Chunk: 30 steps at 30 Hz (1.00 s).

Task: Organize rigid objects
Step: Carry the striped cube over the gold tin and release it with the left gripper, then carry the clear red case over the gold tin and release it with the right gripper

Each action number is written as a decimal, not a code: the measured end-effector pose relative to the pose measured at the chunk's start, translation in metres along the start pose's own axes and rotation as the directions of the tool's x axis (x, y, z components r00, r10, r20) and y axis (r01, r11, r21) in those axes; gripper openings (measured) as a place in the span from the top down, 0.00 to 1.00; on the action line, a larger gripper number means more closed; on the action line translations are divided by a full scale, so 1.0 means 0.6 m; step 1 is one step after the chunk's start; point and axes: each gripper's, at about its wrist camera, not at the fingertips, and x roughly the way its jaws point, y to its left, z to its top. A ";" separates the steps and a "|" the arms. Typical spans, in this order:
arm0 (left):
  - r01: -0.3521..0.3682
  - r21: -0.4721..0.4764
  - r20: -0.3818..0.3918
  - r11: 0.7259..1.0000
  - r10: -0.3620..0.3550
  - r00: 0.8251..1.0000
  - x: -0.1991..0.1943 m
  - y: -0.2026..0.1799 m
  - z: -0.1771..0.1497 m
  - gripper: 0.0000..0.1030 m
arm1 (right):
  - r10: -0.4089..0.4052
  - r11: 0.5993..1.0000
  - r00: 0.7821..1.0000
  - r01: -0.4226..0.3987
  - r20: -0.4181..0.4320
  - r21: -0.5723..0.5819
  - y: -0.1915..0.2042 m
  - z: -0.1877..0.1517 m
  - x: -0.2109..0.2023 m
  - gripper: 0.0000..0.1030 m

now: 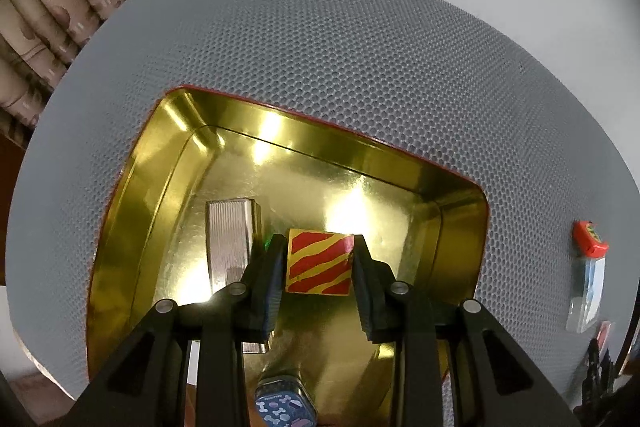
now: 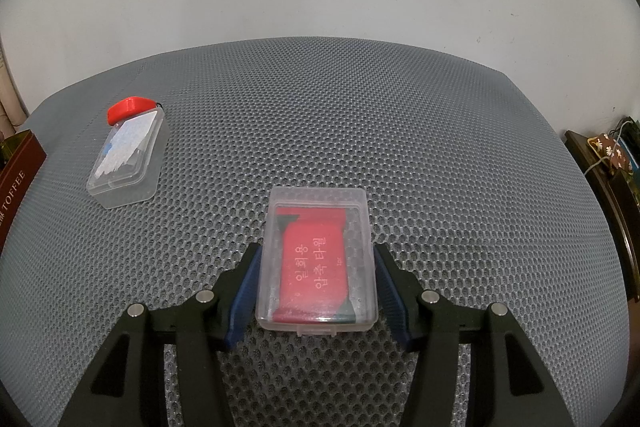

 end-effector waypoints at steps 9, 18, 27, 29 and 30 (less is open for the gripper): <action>0.011 -0.001 0.045 1.000 -0.011 0.999 -0.051 -0.006 -0.015 0.68 | -0.001 1.000 1.000 0.001 0.000 -0.001 0.006 0.001 0.000 0.45; -0.018 0.053 0.146 0.998 0.010 0.989 -0.150 0.008 -0.077 0.57 | -0.005 1.000 1.000 0.005 0.000 -0.004 0.025 -0.002 0.002 0.45; -0.059 0.032 0.217 0.998 0.051 0.975 -0.190 0.105 -0.154 0.50 | -0.013 1.000 1.000 0.014 0.001 -0.010 0.035 -0.001 0.005 0.47; -0.082 0.015 0.231 0.996 0.077 0.970 -0.189 0.130 -0.167 0.47 | -0.020 1.000 1.000 0.020 0.000 -0.012 0.037 -0.002 0.005 0.47; -0.100 0.013 0.239 0.995 0.094 0.966 -0.190 0.139 -0.175 0.44 | -0.025 1.000 1.000 0.025 -0.001 -0.014 0.037 -0.002 0.005 0.47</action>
